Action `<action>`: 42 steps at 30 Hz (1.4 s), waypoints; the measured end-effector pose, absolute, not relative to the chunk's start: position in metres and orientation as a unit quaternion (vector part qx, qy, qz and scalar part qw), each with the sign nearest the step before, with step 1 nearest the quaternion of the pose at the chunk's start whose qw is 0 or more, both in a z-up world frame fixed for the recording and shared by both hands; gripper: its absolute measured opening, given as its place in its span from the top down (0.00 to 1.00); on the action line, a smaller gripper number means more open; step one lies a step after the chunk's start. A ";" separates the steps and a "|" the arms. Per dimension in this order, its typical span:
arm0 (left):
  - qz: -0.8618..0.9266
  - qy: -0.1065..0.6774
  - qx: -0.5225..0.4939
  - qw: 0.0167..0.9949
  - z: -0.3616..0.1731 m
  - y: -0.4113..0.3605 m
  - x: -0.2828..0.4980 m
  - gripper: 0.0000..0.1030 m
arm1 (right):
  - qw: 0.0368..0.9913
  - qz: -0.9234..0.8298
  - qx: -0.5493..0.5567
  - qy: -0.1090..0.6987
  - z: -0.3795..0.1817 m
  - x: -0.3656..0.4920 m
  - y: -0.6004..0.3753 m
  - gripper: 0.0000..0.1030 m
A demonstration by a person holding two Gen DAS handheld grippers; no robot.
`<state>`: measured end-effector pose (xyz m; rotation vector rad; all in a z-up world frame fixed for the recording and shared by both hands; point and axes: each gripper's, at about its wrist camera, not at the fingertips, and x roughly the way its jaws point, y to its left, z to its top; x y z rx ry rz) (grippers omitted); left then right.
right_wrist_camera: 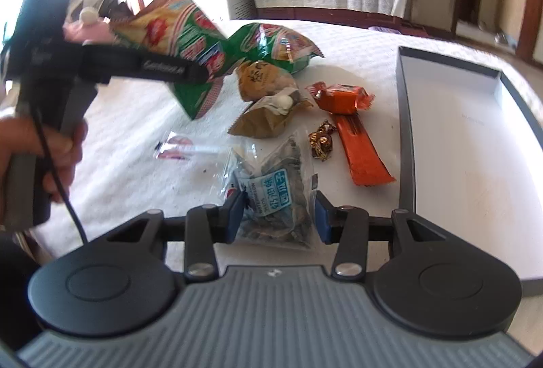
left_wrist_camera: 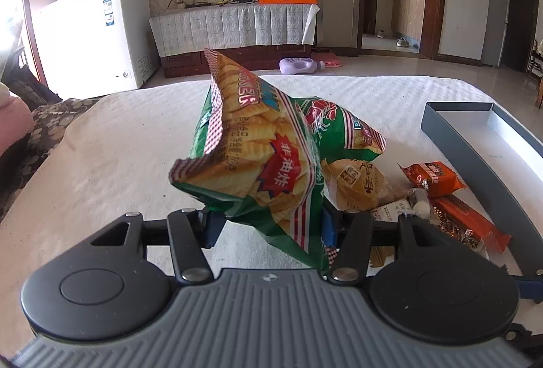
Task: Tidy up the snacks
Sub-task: 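Close the left tool on the chip bag while the right tool grasps the clear packet, lift both, then carry the chip bag and clear packet over the dark gray box with both tools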
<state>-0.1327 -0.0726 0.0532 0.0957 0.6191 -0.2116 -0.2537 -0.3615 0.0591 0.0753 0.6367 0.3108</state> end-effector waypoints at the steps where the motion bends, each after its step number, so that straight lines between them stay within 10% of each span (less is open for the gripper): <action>1: -0.104 0.305 0.043 0.946 0.053 -0.071 -0.133 0.41 | 0.937 0.150 0.042 0.313 0.058 -0.252 -0.362 0.49; 7: -0.106 0.311 0.044 0.943 0.052 -0.066 -0.133 0.41 | 0.940 0.140 0.014 0.310 0.051 -0.242 -0.340 0.25; 11: -0.103 0.301 0.041 0.947 0.057 -0.063 -0.134 0.41 | 0.933 0.177 -0.008 0.315 0.056 -0.243 -0.327 0.63; 26: -0.112 0.272 0.030 0.955 0.082 -0.064 -0.151 0.41 | 0.936 0.164 0.010 0.312 0.061 -0.253 -0.346 0.72; 34: -0.119 0.272 0.038 0.954 0.082 -0.067 -0.152 0.41 | 0.916 0.170 0.165 0.323 0.053 -0.231 -0.367 0.33; 38: -0.123 0.274 0.036 0.953 0.083 -0.065 -0.151 0.41 | 0.893 0.166 0.270 0.318 0.046 -0.219 -0.387 0.34; 42: -0.121 0.262 0.046 0.956 0.087 -0.066 -0.153 0.41 | 0.901 0.164 0.239 0.323 0.049 -0.216 -0.381 0.61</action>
